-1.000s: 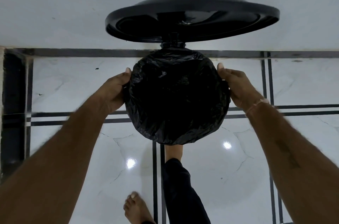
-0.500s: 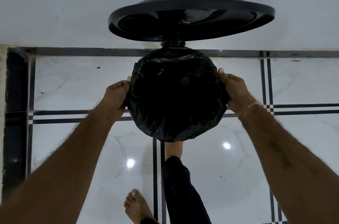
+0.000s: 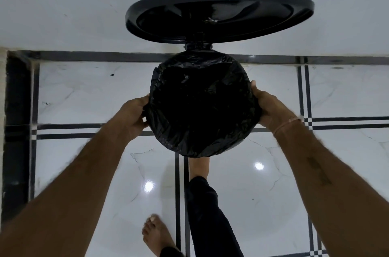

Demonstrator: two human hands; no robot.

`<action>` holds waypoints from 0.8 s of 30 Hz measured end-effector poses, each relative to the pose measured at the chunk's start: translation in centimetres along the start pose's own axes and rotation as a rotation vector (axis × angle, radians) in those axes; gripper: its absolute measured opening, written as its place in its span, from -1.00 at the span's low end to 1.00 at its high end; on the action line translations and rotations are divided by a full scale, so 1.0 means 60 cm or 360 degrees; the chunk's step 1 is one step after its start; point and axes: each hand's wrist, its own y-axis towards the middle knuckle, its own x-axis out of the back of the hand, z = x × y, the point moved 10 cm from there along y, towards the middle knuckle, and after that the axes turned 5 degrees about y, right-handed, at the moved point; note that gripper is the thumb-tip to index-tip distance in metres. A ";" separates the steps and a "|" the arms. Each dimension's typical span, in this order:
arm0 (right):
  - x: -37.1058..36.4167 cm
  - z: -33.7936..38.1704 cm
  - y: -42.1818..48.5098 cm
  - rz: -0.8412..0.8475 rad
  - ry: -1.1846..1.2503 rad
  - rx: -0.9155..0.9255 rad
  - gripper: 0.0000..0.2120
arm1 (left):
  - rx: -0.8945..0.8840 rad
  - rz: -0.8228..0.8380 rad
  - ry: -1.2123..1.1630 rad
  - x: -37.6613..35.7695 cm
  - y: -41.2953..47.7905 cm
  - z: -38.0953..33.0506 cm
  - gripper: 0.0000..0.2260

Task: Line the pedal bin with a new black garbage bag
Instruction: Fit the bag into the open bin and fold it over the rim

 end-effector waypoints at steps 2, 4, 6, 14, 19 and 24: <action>0.015 0.017 -0.009 -0.0143 -0.0099 0.0203 -0.52 | -0.0095 -0.0052 0.0024 0.002 -0.004 -0.011 -0.80; 0.018 0.037 -0.031 -0.0236 -0.0193 0.0439 -0.56 | -0.0217 -0.0072 0.0075 0.003 -0.012 -0.019 -0.72; 0.016 0.040 -0.040 -0.0227 -0.0282 0.0569 -0.48 | -0.0278 -0.0098 0.0128 0.002 -0.023 -0.025 -0.63; -0.026 -0.002 -0.014 0.0196 0.0044 0.0172 -0.39 | -0.0020 -0.0099 -0.0007 -0.017 -0.020 0.002 -0.65; 0.007 -0.011 -0.044 -0.0033 0.0092 0.0252 -0.66 | 0.0024 -0.0173 -0.0373 -0.014 -0.029 0.034 -0.52; 0.049 -0.032 -0.081 -0.0387 0.0276 0.0562 -0.89 | -0.0156 -0.0433 -0.0505 -0.023 -0.067 0.064 -0.70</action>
